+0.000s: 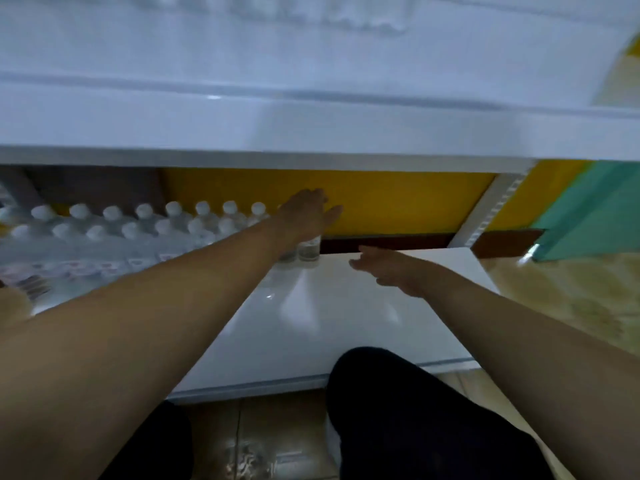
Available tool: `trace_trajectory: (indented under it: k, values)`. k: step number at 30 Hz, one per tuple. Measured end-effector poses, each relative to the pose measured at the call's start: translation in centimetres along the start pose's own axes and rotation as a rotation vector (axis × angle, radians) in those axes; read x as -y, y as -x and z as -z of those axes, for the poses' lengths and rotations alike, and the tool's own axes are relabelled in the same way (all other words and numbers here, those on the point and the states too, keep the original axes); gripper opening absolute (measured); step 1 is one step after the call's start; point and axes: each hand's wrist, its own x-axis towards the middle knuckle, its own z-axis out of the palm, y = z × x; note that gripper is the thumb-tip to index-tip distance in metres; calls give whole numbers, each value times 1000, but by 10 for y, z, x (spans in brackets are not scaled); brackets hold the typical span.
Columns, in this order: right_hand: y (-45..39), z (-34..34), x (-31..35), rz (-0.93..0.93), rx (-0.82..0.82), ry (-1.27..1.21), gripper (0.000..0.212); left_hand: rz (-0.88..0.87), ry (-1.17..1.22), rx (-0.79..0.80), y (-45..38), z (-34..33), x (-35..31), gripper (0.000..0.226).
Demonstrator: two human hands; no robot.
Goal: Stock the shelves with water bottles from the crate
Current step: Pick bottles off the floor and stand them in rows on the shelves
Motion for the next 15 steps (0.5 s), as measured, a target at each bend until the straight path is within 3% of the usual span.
trace_trajectory:
  k: [5, 8, 15]
  values:
    - [143, 37, -80, -14, -139, 140, 73, -169, 43, 121, 57, -5, -140, 59]
    - [242, 40, -159, -87, -283, 79, 69, -298, 58, 241, 111, -33, -231, 51]
    - [417, -42, -343, -406, -403, -199, 68, -618, -144, 689, 247, -164, -368, 53]
